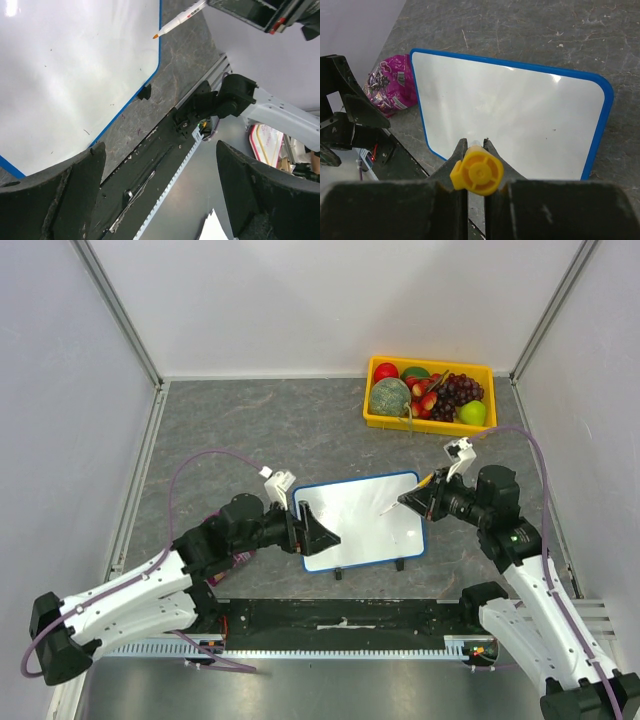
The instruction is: Write a sentence on the whiteboard
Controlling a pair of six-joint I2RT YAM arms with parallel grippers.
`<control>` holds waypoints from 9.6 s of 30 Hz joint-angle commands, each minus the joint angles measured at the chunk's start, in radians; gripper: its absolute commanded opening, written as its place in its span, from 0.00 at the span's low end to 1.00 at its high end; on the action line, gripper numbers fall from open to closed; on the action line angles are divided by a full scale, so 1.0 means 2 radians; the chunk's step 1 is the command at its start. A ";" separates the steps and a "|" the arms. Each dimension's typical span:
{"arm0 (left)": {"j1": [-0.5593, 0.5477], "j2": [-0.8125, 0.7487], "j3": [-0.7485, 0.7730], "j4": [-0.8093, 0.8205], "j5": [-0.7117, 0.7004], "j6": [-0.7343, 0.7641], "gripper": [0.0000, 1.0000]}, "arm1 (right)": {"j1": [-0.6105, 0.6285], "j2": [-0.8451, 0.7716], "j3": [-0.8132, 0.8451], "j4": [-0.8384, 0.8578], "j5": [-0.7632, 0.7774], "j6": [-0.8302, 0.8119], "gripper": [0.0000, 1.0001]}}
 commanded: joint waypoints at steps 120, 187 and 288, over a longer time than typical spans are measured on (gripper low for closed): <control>0.286 0.250 -0.152 0.456 0.396 0.132 0.32 | 0.255 0.110 0.007 0.245 0.205 0.009 0.00; 0.287 0.248 -0.156 0.382 0.360 0.175 0.02 | 0.282 0.092 -0.008 0.213 0.274 -0.033 0.00; 0.286 0.269 -0.147 0.381 0.368 0.174 0.02 | 0.433 0.166 0.002 0.331 0.531 -0.069 0.00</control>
